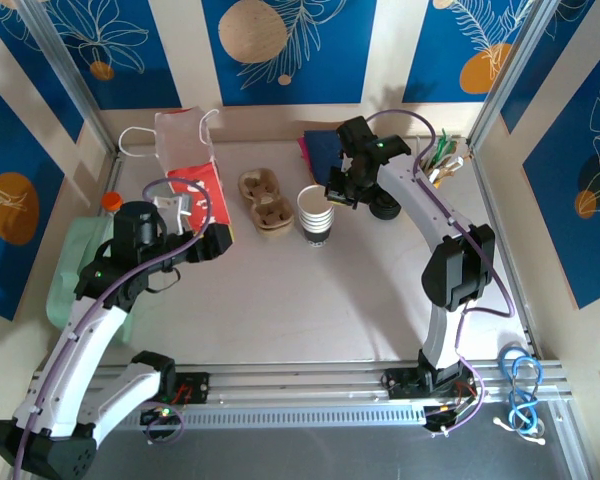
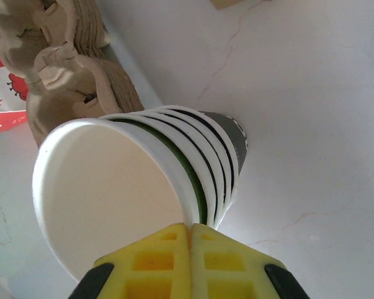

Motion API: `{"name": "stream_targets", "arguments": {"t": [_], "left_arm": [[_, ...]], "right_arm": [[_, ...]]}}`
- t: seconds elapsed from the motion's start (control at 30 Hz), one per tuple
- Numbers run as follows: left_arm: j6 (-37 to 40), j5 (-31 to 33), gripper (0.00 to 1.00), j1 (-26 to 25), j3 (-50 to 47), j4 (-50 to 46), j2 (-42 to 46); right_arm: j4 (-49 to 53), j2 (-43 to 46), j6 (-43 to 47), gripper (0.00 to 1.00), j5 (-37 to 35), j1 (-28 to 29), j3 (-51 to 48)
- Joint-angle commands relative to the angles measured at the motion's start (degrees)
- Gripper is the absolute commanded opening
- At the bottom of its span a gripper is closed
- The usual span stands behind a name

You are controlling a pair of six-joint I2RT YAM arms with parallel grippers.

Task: Pack the takeout coffee

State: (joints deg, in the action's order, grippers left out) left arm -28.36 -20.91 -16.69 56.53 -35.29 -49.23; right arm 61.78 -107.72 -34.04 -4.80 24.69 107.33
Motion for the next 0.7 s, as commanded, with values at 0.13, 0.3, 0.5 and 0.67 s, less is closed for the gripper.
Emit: {"name": "stream_targets", "arguments": {"t": [0.13,0.3,0.5,0.67], "left_arm": [[1.62,0.78,0.91,-0.49,2.75,-2.04,0.78],[1.73,1.59,0.91,-0.47,4.01,-3.42,1.05],[1.81,2.89,0.91,-0.5,4.31,-4.23,2.64],[2.03,3.94,0.91,-0.46,4.11,-4.34,2.92]], "right_arm": [[3.12,0.7,0.73,0.0,0.94,0.36,5.45],[4.38,2.2,0.88,0.0,3.22,0.29,8.6],[7.57,3.85,1.43,0.0,5.62,0.19,14.84],[10.12,6.38,1.7,0.0,6.72,0.19,20.05]]}}
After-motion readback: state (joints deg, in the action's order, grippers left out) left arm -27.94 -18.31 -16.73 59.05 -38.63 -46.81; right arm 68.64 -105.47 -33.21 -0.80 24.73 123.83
